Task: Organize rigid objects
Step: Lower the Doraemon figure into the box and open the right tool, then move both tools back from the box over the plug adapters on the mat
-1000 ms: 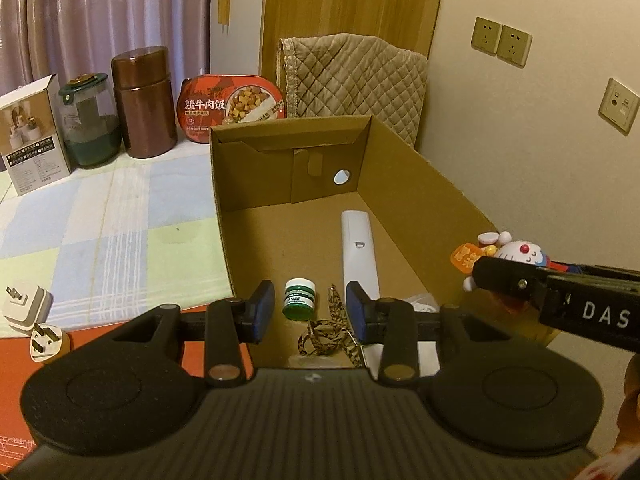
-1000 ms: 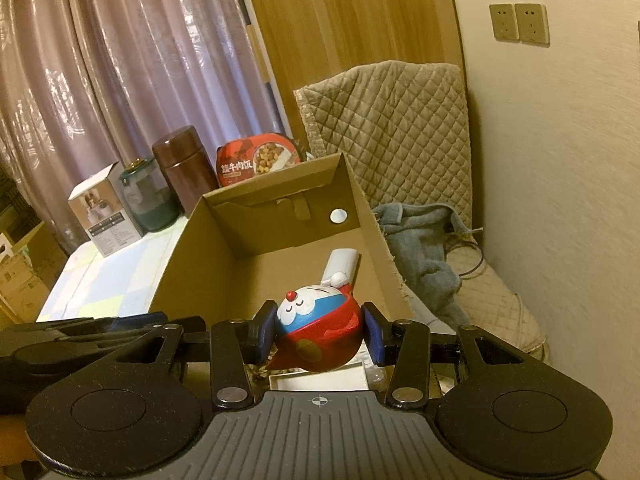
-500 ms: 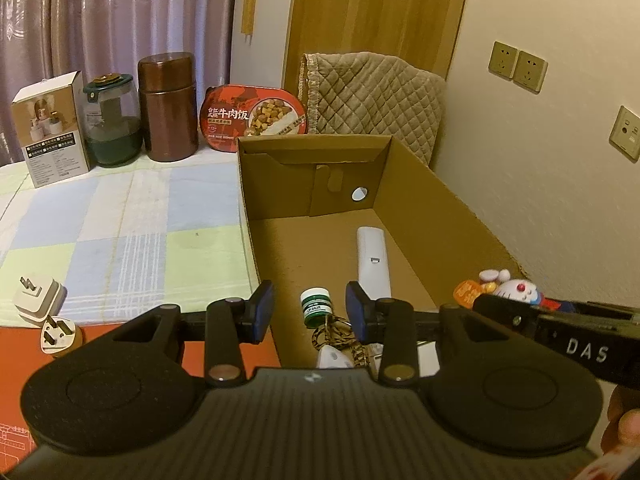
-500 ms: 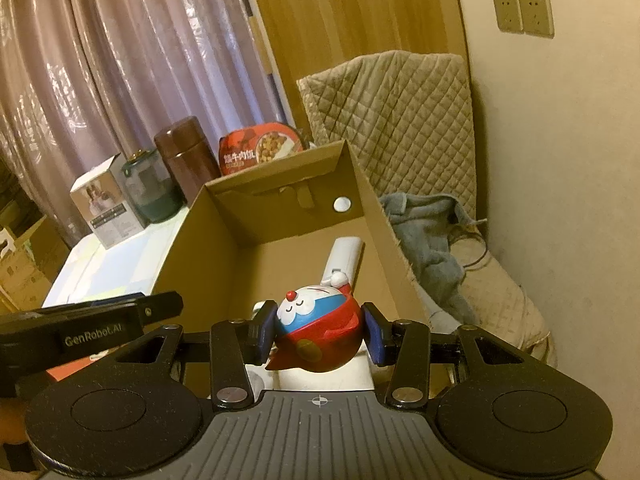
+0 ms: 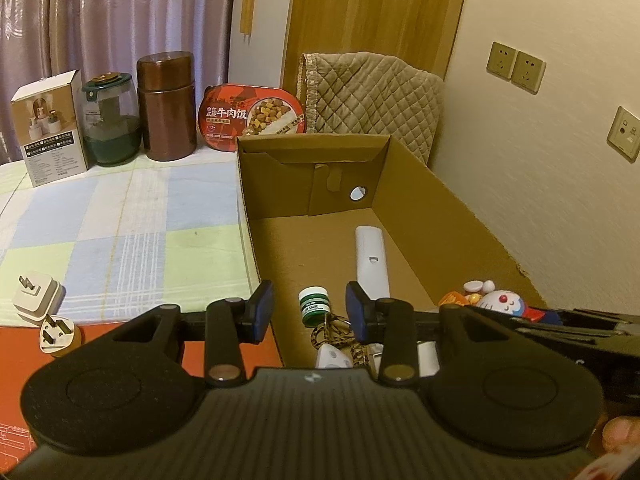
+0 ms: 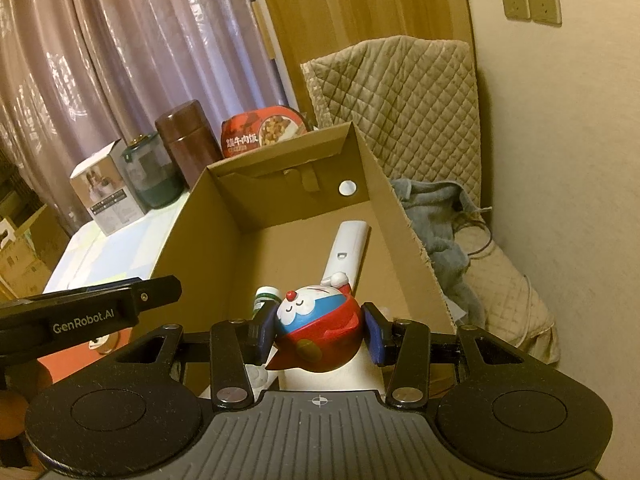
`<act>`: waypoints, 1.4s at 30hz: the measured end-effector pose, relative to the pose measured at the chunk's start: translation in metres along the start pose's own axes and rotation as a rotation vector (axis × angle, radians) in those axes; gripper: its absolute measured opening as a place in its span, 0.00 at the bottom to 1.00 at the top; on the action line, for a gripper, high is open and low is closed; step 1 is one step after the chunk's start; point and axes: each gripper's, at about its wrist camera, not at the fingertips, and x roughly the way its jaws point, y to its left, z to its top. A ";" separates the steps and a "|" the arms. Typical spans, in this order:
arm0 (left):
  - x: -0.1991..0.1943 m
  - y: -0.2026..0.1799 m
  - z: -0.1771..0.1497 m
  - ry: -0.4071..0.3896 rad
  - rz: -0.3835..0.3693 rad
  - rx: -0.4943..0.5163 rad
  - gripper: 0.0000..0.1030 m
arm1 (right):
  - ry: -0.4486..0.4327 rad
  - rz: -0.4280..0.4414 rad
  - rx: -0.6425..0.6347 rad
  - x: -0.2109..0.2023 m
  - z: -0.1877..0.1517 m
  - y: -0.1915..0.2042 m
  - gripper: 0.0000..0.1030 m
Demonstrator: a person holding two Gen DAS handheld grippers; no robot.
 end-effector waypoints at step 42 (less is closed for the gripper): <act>-0.030 0.018 0.003 -0.069 0.018 -0.011 0.32 | -0.106 0.001 -0.015 -0.035 0.004 0.016 0.41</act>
